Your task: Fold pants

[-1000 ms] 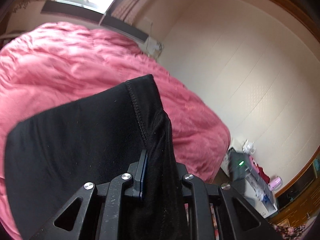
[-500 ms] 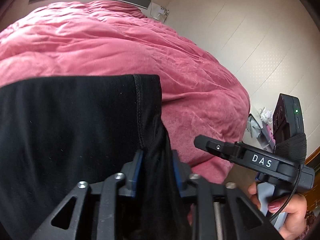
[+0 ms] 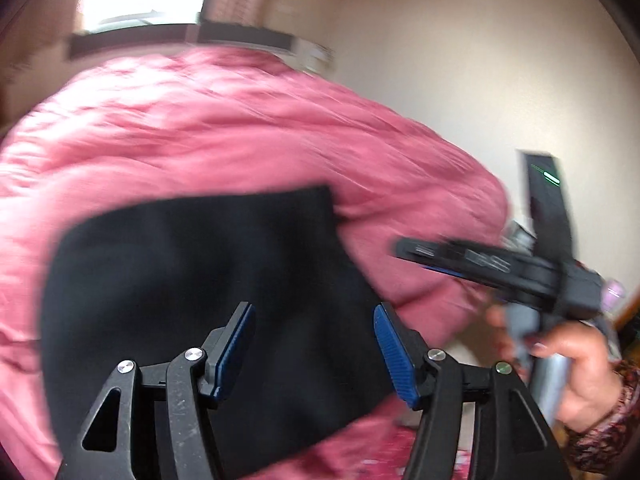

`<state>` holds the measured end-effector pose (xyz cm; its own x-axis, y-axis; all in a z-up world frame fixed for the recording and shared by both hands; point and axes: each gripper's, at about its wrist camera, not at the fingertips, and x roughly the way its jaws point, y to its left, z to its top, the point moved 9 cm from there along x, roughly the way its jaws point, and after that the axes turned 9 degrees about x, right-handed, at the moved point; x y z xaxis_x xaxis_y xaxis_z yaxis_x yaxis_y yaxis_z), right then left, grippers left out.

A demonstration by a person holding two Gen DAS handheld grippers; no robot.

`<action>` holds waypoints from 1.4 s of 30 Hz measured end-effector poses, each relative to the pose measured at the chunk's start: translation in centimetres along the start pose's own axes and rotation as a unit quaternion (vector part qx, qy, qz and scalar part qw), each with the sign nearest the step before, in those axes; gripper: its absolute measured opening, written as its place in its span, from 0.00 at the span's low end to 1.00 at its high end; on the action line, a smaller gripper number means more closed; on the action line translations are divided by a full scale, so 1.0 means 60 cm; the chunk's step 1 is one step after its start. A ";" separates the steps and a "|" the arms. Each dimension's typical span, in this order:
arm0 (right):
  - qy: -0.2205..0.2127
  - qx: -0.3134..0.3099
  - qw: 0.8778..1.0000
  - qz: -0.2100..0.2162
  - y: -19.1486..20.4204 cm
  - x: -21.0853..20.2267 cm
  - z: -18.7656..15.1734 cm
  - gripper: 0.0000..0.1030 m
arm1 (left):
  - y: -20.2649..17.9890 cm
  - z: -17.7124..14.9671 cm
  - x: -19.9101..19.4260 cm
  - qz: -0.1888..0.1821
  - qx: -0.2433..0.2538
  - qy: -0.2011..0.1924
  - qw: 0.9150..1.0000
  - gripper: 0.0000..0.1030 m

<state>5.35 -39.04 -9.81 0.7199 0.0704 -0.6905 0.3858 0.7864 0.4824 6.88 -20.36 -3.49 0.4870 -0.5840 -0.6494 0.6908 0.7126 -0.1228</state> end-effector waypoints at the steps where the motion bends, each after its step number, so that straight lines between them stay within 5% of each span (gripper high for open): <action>1: -0.004 -0.019 1.000 0.014 0.021 -0.004 -0.003 0.59 | 0.029 0.000 -0.011 0.033 -0.005 -0.005 0.999 0.61; 3: -0.004 -0.051 0.998 0.042 0.057 -0.009 -0.014 0.59 | 0.097 -0.009 -0.037 0.105 -0.028 -0.008 0.994 0.61; 7: 0.017 -0.110 0.990 0.083 0.124 -0.008 -0.053 0.49 | 0.183 -0.040 -0.068 0.169 -0.065 -0.008 0.983 0.61; 11: 0.024 -0.210 0.977 0.027 0.152 0.012 -0.093 0.43 | 0.234 -0.096 -0.050 0.217 -0.080 0.045 0.972 0.61; 15: 0.044 -0.219 0.972 -0.079 0.092 0.046 -0.098 0.44 | 0.248 -0.135 -0.048 0.195 -0.103 0.049 0.974 0.63; 20: 0.094 -0.134 0.985 -0.058 0.043 0.071 -0.095 0.56 | 0.233 -0.154 -0.043 0.167 -0.108 0.049 0.979 0.68; 27: 0.112 -0.049 0.992 0.012 0.038 0.074 -0.084 0.63 | 0.238 -0.173 -0.055 0.092 -0.143 0.040 0.985 0.68; 31: 0.093 -0.023 0.995 0.038 0.044 0.085 -0.055 0.70 | 0.266 -0.158 -0.045 0.041 -0.186 0.043 0.981 0.69; 42: 0.130 0.049 0.983 0.116 0.044 0.125 -0.054 0.75 | 0.264 -0.142 0.001 -0.059 -0.213 0.049 0.974 0.71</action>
<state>9.89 -34.44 -15.44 0.6278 0.4064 -0.6638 0.2917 0.6679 0.6847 13.32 -5.82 -11.86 0.3500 -0.6473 -0.6771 0.4443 0.7511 -0.4884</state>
